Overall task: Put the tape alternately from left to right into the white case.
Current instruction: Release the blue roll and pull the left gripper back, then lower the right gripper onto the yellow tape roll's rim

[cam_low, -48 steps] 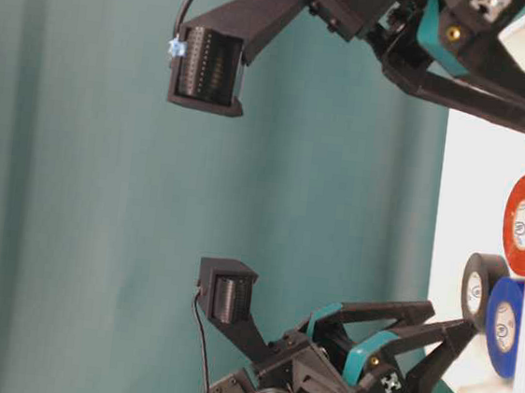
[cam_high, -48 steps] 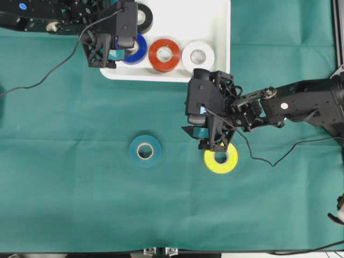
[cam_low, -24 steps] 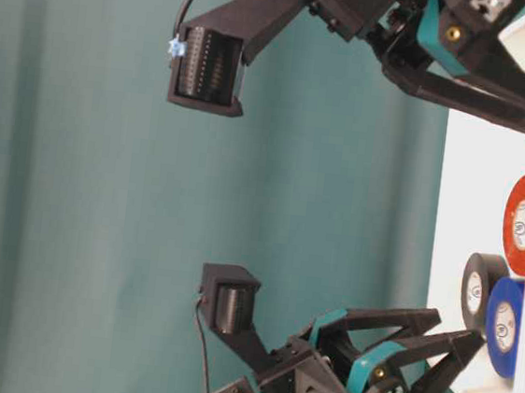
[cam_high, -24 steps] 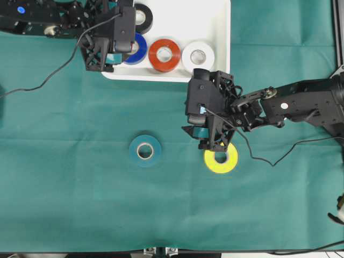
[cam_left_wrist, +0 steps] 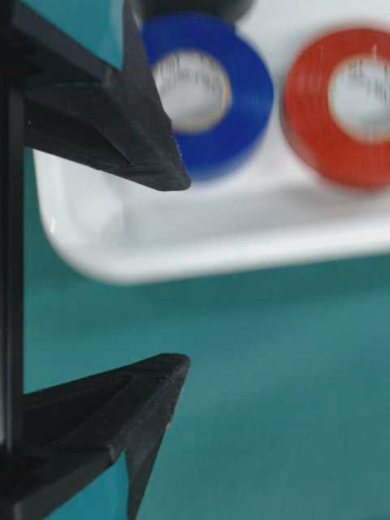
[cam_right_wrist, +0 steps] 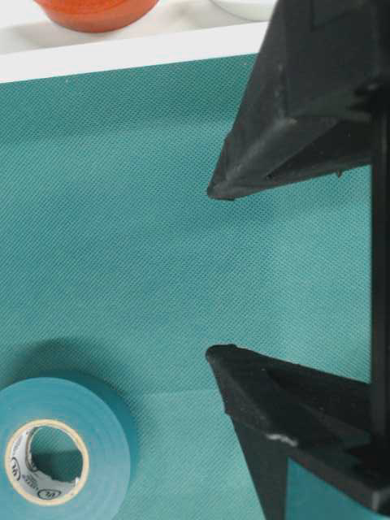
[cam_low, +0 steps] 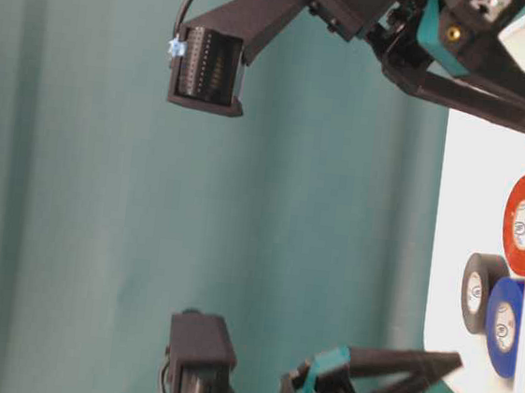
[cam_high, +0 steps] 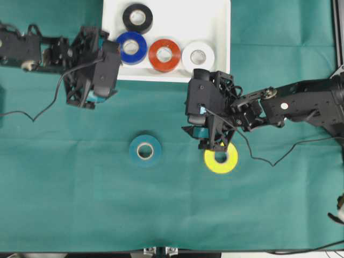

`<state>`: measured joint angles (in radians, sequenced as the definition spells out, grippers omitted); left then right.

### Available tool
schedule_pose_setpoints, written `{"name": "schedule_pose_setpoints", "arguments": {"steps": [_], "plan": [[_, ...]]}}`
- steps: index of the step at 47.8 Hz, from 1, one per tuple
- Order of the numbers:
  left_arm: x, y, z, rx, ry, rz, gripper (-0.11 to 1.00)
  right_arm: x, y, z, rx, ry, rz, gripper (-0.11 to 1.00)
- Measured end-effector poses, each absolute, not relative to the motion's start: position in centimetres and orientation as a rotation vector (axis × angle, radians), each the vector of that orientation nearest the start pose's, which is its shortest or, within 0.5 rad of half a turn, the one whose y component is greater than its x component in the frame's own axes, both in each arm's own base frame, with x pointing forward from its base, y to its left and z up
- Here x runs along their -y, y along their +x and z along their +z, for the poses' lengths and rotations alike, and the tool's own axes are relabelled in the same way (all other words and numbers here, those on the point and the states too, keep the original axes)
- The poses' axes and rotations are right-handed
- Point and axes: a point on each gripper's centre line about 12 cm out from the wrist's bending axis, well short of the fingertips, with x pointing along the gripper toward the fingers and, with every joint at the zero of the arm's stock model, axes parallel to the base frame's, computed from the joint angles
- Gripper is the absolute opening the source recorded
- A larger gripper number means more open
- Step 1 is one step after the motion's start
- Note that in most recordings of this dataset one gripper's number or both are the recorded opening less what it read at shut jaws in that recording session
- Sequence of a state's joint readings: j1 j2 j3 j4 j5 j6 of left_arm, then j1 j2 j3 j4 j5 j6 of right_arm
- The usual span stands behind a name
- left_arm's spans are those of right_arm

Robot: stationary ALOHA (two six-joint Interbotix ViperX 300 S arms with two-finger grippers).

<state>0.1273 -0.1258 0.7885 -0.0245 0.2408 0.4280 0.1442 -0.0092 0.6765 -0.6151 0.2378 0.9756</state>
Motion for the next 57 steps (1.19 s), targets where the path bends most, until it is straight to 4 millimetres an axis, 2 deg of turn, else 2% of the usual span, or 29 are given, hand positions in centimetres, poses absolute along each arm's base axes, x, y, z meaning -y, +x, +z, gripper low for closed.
{"name": "schedule_pose_setpoints", "arguments": {"steps": [10, 25, 35, 42, 57], "plan": [[-1.5, 32.2, 15.2, -0.908, 0.255, -0.097, 0.85, -3.9, 36.9, 15.5, -0.822, 0.239, -0.130, 0.78], [0.8, 31.0, 14.3, -0.921, 0.188, -0.116, 0.85, -4.3, 37.3, 15.8, -0.787, 0.256, -0.093, 0.78], [2.3, 30.4, 14.4, -0.918, 0.134, -0.123, 0.85, -4.4, 37.3, 15.8, -0.786, 0.253, -0.089, 0.78], [2.9, 30.2, 14.5, -0.917, 0.087, -0.115, 0.85, -4.4, 37.3, 15.8, -0.786, 0.253, -0.089, 0.78], [3.0, 30.1, 14.5, -0.919, 0.055, -0.102, 0.85, -4.5, 37.2, 15.9, -0.785, 0.255, -0.087, 0.78]]}}
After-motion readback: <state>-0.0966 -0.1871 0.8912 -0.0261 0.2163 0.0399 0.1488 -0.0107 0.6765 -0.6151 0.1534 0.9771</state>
